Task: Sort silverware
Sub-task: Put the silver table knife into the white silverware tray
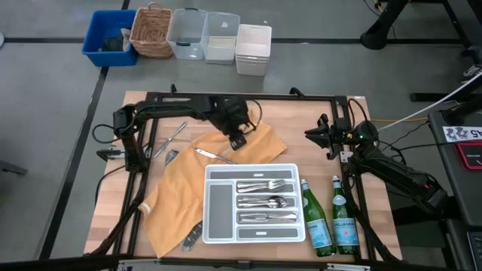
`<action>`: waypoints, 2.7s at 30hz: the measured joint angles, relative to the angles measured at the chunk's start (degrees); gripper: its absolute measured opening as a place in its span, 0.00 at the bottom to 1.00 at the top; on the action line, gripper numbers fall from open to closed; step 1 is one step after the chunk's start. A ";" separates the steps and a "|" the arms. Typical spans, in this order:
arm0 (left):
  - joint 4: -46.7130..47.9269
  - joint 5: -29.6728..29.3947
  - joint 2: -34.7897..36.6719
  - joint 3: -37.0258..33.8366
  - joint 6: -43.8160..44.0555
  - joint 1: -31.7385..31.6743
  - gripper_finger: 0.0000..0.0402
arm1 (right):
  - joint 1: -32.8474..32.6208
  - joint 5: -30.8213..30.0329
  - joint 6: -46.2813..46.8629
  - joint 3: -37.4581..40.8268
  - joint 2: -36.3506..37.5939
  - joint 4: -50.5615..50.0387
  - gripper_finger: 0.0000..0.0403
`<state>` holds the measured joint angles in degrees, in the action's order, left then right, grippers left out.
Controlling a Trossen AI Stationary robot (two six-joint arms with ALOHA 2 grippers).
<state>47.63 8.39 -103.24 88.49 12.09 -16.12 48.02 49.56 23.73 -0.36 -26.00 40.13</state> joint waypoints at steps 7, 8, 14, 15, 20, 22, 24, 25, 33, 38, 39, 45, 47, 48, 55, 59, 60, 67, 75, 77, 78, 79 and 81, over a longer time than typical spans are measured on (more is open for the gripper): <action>-11.65 3.21 0.00 0.11 7.45 8.47 0.11 | -0.01 0.00 0.00 -0.01 0.00 0.01 0.19; -13.07 3.25 0.00 0.11 8.49 9.66 0.11 | -0.01 0.00 0.00 0.00 0.00 0.01 0.19; -22.03 3.25 -0.29 0.11 11.50 17.00 0.11 | -0.01 0.00 0.00 0.00 0.00 0.01 0.19; -23.40 3.25 -0.37 0.11 11.53 18.31 0.11 | -0.01 0.00 0.00 0.00 0.00 0.01 0.19; -27.75 2.75 -2.09 0.11 9.19 24.36 0.11 | 0.01 -0.02 0.00 -0.02 0.00 0.01 0.19; -29.73 1.81 -3.12 0.12 8.73 26.29 0.11 | 0.01 0.00 0.00 0.00 0.00 -0.01 0.19; -30.61 1.38 -4.48 0.11 8.66 28.00 0.11 | 0.01 0.18 0.00 -0.02 0.02 0.03 0.19; -31.64 1.18 -5.24 0.11 8.32 28.72 0.11 | 0.00 0.64 0.00 0.00 -0.02 -0.01 0.19; -32.16 -0.57 -10.14 0.11 4.84 31.54 0.11 | -0.03 8.31 3.52 -0.01 0.07 0.71 0.19; -31.28 -0.62 -12.44 0.11 2.19 31.76 0.11 | -0.05 12.10 8.67 0.00 0.88 5.68 0.19; -31.55 -0.60 -12.92 0.11 1.83 31.78 0.11 | -0.05 11.96 9.74 0.00 1.24 7.19 0.19; -30.08 -0.58 -13.66 0.11 0.86 32.32 0.11 | -0.05 7.47 15.41 0.00 4.36 13.88 0.19; -29.67 -0.56 -13.66 0.11 -0.21 32.63 0.11 | -0.05 6.55 15.52 0.00 5.27 13.83 0.19; -29.49 -0.55 -13.66 0.11 -0.92 32.83 0.11 | -0.07 5.73 15.67 0.00 5.66 13.83 0.19; -29.24 -0.66 -14.93 0.13 -6.29 34.75 0.11 | -0.07 2.14 16.55 0.00 6.45 13.84 0.19; -29.95 -2.40 -16.14 0.24 -5.92 34.97 0.11 | -0.10 1.61 16.56 0.00 6.43 13.78 0.19; -30.02 -2.70 -16.27 0.24 -5.87 34.94 0.11 | -0.10 1.53 16.61 0.00 6.43 13.77 0.19; -29.87 -4.62 -16.41 0.17 -4.15 33.93 0.11 | -2.55 0.62 16.51 0.00 6.41 13.72 0.19; -30.02 -4.58 -16.68 0.11 -1.88 33.60 0.11 | -14.79 -10.38 10.56 0.00 6.40 13.69 0.19; -30.08 -4.62 -16.66 0.11 -1.51 33.64 0.11 | -18.71 -13.37 8.18 0.00 6.40 13.22 0.19; -30.06 -4.62 -16.68 0.11 -1.10 33.64 0.11 | -20.70 -14.64 6.90 0.00 6.40 12.48 0.19; -30.04 -4.62 -16.67 0.11 -0.63 33.62 0.11 | -22.56 -15.94 5.61 0.00 6.40 11.35 0.19; -30.13 -4.62 -16.66 0.11 -0.02 33.59 0.11 | -26.30 -18.62 3.88 -0.02 6.40 8.30 0.19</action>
<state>17.50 3.77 -119.90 88.60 12.06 17.47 21.72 30.94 27.61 -0.38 -19.59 48.42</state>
